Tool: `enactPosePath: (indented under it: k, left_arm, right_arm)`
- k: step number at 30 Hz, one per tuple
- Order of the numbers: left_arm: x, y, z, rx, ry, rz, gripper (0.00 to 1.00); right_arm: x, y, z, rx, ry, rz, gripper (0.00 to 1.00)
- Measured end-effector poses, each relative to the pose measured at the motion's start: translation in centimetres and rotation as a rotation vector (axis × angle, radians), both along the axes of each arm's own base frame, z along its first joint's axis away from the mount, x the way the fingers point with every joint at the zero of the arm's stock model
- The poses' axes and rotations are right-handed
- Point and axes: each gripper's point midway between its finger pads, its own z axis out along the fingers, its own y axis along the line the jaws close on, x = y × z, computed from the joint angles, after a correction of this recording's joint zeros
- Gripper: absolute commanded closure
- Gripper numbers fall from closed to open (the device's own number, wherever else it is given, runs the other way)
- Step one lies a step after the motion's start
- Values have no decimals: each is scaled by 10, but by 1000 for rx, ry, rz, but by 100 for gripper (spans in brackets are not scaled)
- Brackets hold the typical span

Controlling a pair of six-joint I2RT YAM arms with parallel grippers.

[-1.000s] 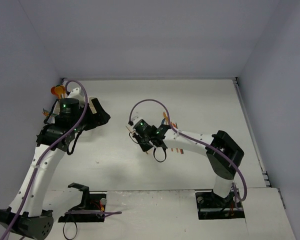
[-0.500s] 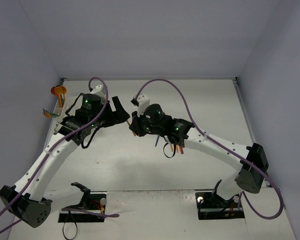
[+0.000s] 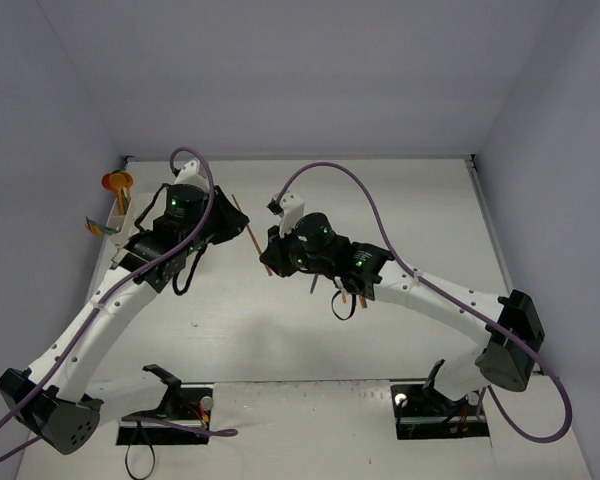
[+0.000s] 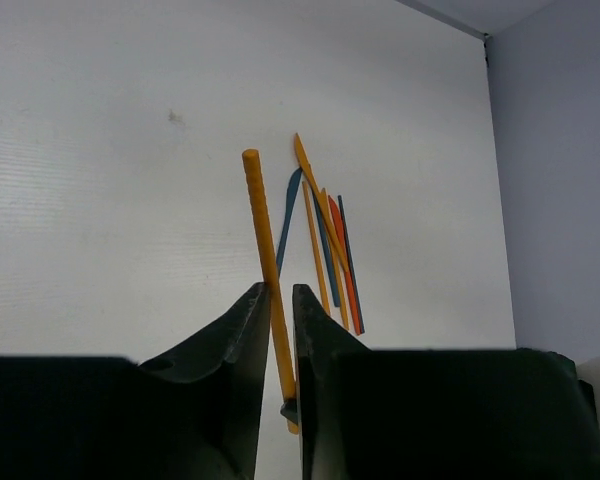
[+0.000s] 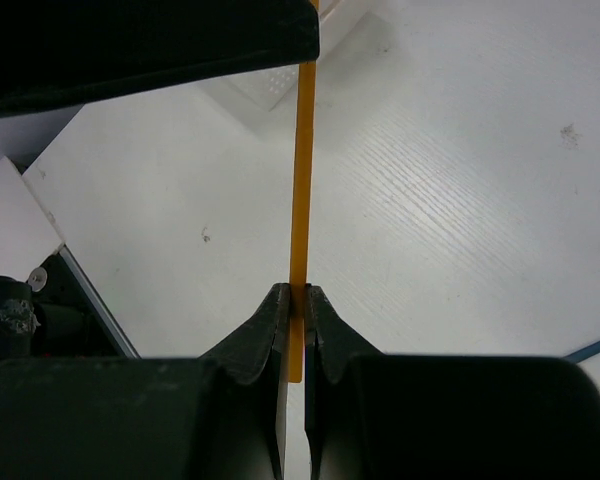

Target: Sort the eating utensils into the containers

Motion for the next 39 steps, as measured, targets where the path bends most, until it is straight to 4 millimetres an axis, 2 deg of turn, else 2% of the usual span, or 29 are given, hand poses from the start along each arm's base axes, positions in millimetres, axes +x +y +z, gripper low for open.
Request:
enactPosePath:
  k: [2, 5, 9, 13, 16, 18, 19, 24, 26, 29, 30, 33, 36, 39]
  left_arm:
    - [1, -2, 1, -4, -6, 1, 100]
    - [3, -4, 3, -10, -14, 2, 98]
    - [3, -5, 2, -15, -14, 4, 74]
    - [5, -6, 2, -24, -14, 7, 60]
    - [7, -8, 1, -26, -13, 10, 58]
    - [7, -9, 1, -25, -15, 13, 59]
    - [7, -10, 1, -24, -15, 13, 63]
    - [9, -12, -3, -17, -7, 16, 98]
    - [10, -14, -5, -13, -4, 15, 100]
    - [10, -17, -7, -7, -4, 12, 100]
    - [10, -18, -7, -4, -4, 11, 100]
    - [11, -16, -7, 13, -14, 15, 100]
    - [14, -9, -8, 55, -33, 29, 100]
    - [22, 5, -8, 130, -65, 55, 100]
  right_arm:
    - [-1, -1, 2, 8, 0, -3, 100]
    - [0, -4, 5, 17, -4, -8, 100]
    - [-1, -5, 6, 23, -7, -10, 100]
    - [-2, -6, 5, 26, -9, -8, 100]
    - [-2, -6, 8, 34, -14, -7, 100]
    - [-2, -6, 11, 41, -19, -7, 100]
    - [-2, -6, 12, 43, -20, -6, 100]
    - [-2, -5, 13, 48, -22, -3, 100]
    - [-3, -5, 13, 48, -21, -1, 100]
    - [-3, -6, 9, 44, -16, 0, 84]
    - [-4, -6, 8, 42, -15, 0, 68]
    - [-4, -7, 9, 45, -19, 1, 41]
    - [-4, -9, 13, 55, -21, -2, 28]
    - [-3, -16, 17, 66, -26, -16, 23]
